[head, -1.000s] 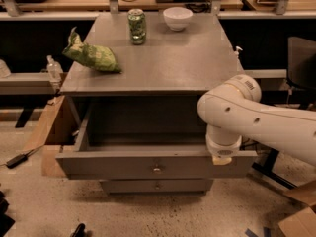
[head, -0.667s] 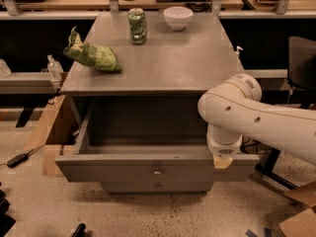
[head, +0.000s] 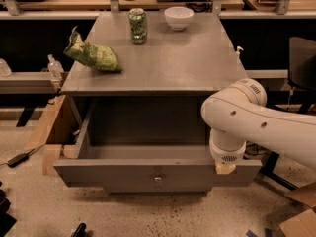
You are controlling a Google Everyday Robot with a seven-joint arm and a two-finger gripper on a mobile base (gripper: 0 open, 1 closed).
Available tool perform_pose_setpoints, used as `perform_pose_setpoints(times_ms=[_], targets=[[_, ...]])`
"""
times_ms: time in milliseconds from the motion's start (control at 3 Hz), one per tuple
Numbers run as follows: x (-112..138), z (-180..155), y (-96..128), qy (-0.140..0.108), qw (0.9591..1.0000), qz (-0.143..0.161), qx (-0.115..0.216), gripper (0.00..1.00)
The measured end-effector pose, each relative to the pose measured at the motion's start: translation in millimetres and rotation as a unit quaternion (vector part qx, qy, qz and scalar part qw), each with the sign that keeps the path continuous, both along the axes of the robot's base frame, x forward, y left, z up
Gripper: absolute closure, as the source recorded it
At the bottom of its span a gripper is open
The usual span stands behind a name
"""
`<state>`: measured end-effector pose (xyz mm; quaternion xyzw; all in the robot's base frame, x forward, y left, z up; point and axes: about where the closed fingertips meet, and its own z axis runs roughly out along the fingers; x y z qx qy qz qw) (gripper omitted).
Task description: Open top drawer
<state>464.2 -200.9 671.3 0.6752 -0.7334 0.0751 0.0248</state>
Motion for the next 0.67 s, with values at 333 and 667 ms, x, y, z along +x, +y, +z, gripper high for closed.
perform_pose_setpoints(times_ms=[333, 667], targets=[[0, 2, 0, 0.000, 1.0000, 0.000, 0.000, 1.00], [-14, 1, -1, 0.012, 0.9999, -0.001, 0.007, 0.98]])
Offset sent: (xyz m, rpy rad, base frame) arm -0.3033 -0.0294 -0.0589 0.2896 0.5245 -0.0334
